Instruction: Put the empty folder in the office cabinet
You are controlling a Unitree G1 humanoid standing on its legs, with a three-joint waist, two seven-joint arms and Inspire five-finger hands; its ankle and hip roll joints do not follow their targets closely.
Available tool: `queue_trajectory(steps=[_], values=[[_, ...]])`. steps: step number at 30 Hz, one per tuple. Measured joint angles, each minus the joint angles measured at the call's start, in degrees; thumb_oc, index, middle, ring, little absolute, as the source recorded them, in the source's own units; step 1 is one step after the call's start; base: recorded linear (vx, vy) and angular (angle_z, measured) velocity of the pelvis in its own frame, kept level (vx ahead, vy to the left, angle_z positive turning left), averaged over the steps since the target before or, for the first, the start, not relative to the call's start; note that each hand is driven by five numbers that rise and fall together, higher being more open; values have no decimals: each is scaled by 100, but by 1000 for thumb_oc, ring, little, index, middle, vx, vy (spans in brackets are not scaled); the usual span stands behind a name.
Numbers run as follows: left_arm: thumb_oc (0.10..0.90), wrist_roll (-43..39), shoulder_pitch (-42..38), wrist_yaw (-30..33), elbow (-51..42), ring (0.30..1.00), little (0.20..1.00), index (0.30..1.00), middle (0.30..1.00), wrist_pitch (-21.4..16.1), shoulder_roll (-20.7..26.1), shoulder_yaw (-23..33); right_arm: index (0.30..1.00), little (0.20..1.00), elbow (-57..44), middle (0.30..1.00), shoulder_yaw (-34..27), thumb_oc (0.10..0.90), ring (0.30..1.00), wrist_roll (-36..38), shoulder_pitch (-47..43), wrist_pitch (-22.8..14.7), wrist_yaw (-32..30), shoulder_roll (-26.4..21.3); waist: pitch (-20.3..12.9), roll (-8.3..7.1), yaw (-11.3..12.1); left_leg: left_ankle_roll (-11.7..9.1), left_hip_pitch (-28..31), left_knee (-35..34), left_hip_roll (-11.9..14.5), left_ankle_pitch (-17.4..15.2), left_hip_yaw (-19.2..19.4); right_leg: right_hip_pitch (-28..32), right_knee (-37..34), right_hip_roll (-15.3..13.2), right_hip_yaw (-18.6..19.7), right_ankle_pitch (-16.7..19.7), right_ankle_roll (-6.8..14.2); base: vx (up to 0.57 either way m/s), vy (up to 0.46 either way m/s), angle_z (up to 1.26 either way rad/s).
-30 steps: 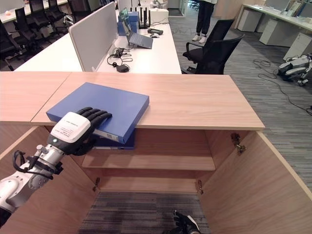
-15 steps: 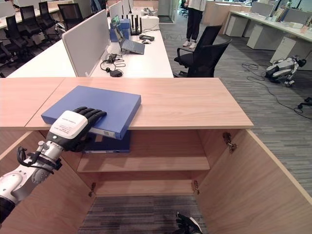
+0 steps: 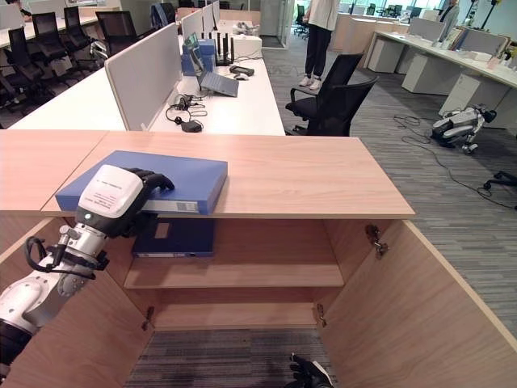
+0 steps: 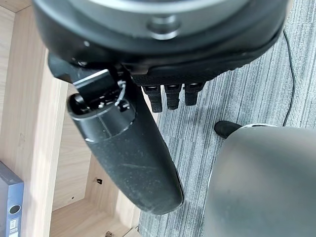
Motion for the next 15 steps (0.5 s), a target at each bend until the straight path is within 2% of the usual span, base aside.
queue_trajectory(steps=[8,15], values=[[400,-272,131,-149,-427,300,300,300,300,-41,-236,451,900,900,21,900,-11,800,900,25,-2,7,6,138,0,5,26,2,22,0,1,-1,-17,62,0,-4,-32,-4,-6,-5,-2,1],[400,-1034,389,-507,-1097,300,300,300,300,-167,-296,642,900,900,21,900,-10,800,900,50,-4,23,72,141,7,15,97,3,6,2,-1,5,-156,88,0,-11,-125,-15,-12,-25,-6,7]])
